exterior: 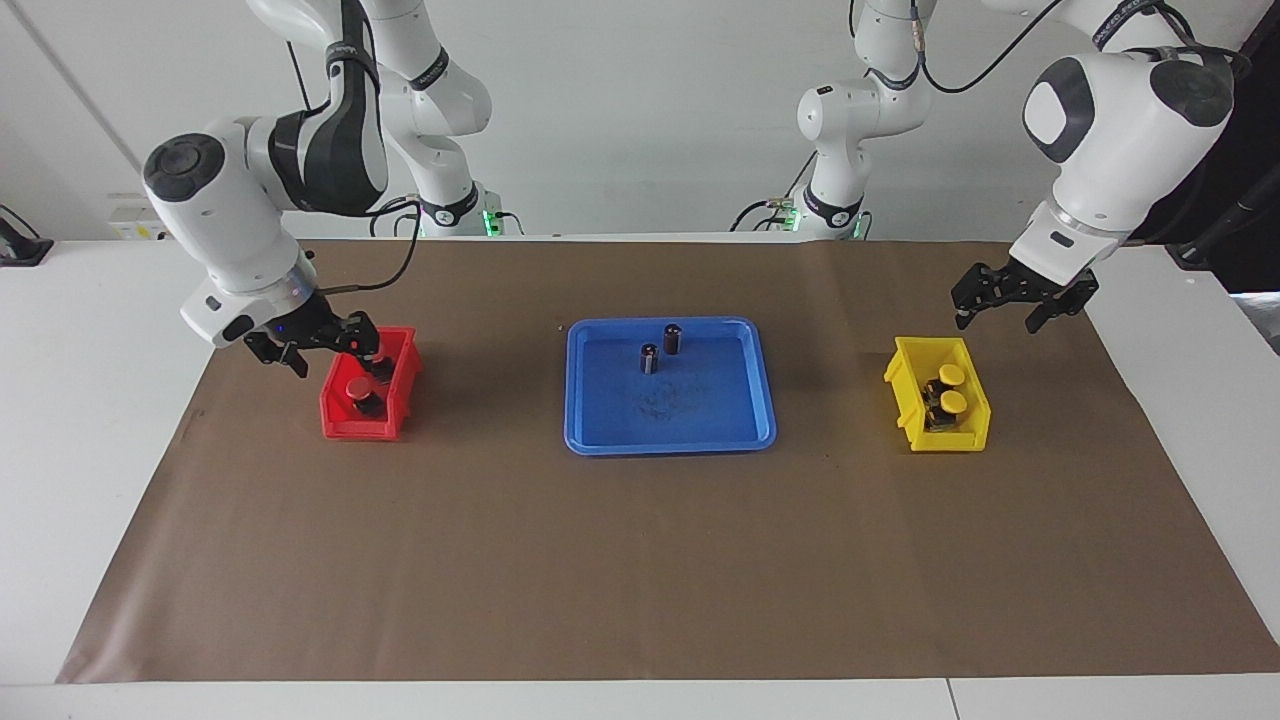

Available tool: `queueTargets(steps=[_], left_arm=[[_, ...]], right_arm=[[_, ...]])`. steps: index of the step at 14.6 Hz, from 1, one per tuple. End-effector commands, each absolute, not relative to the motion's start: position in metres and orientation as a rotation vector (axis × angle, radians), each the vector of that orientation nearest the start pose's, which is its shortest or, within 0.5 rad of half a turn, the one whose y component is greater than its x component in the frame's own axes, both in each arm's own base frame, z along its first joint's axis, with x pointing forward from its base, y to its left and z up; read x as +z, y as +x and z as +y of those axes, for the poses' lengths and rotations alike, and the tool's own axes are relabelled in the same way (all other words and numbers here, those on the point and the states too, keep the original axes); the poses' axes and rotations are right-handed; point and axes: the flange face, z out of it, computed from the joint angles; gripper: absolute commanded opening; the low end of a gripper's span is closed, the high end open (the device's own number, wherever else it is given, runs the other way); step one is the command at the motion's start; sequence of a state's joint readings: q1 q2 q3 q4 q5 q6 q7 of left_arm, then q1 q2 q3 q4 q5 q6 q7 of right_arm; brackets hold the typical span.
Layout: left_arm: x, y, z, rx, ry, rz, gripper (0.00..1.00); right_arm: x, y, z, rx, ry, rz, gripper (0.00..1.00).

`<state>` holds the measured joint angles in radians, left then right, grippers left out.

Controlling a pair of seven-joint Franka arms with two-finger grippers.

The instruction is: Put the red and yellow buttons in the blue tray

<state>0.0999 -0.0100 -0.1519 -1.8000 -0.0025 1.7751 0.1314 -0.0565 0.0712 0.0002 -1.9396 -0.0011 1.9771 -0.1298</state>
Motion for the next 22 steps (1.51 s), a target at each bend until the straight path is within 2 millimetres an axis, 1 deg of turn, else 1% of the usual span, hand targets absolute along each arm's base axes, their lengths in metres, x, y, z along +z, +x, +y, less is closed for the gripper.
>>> queueTargets(steps=[1, 2, 3, 4, 5, 6, 7, 8, 10, 11, 12, 14, 16, 18, 20, 22], left_arm=[[0.519, 0.546, -0.023, 0.034, -3.105, 0.335, 0.98], [0.505, 0.542, -0.015, 0.051, -3.107, 0.317, 0.98], [0.497, 0.544, -0.006, 0.025, -3.107, 0.294, 0.98], [0.489, 0.546, -0.004, 0.013, -3.108, 0.29, 0.98], [0.484, 0.548, -0.003, 0.015, -3.112, 0.285, 0.98], [0.471, 0.548, 0.001, 0.043, -3.116, 0.269, 0.97], [0.464, 0.549, 0.004, 0.033, -3.118, 0.253, 0.92], [0.456, 0.548, 0.003, 0.019, -3.118, 0.249, 0.87], [0.449, 0.547, -0.002, 0.014, -3.117, 0.261, 0.78], [0.442, 0.546, -0.001, 0.019, -3.118, 0.264, 0.77], [0.428, 0.542, 0.004, 0.021, -3.119, 0.253, 0.77], [0.406, 0.536, 0.005, -0.017, -3.117, 0.251, 0.77], [0.396, 0.537, 0.005, -0.009, -3.123, 0.236, 0.73], [0.394, 0.538, 0.004, -0.011, -3.124, 0.222, 0.71], [0.394, 0.538, 0.005, -0.018, -3.124, 0.22, 0.71], [0.392, 0.537, 0.005, -0.014, -3.125, 0.215, 0.71]], right_arm=[[0.421, 0.55, -0.047, 0.028, -3.122, -0.149, 0.79], [0.408, 0.546, -0.054, 0.028, -3.121, -0.158, 0.76], [0.399, 0.542, -0.055, 0.027, -3.12, -0.158, 0.73], [0.393, 0.54, -0.054, 0.023, -3.121, -0.16, 0.71], [0.39, 0.539, -0.055, 0.016, -3.122, -0.155, 0.69], [0.39, 0.54, -0.051, 0.009, -3.122, -0.165, 0.67], [0.39, 0.541, -0.049, 0.009, -3.122, -0.165, 0.65], [0.389, 0.541, -0.047, 0.002, -3.123, -0.17, 0.63], [0.381, 0.536, -0.047, -0.013, -3.124, -0.169, 0.62], [0.379, 0.535, -0.047, -0.024, -3.125, -0.169, 0.61], [0.374, 0.534, -0.047, -0.02, -3.125, -0.171, 0.61], [0.369, 0.534, -0.047, -0.022, -3.125, -0.176, 0.61], [0.363, 0.53, -0.046, -0.013, -3.124, -0.178, 0.61], [0.354, 0.522, -0.047, -0.022, -3.125, -0.184, 0.61], [0.346, 0.519, -0.048, -0.003, -3.122, -0.203, 0.6], [0.346, 0.519, -0.048, -0.001, -3.122, -0.205, 0.54]])
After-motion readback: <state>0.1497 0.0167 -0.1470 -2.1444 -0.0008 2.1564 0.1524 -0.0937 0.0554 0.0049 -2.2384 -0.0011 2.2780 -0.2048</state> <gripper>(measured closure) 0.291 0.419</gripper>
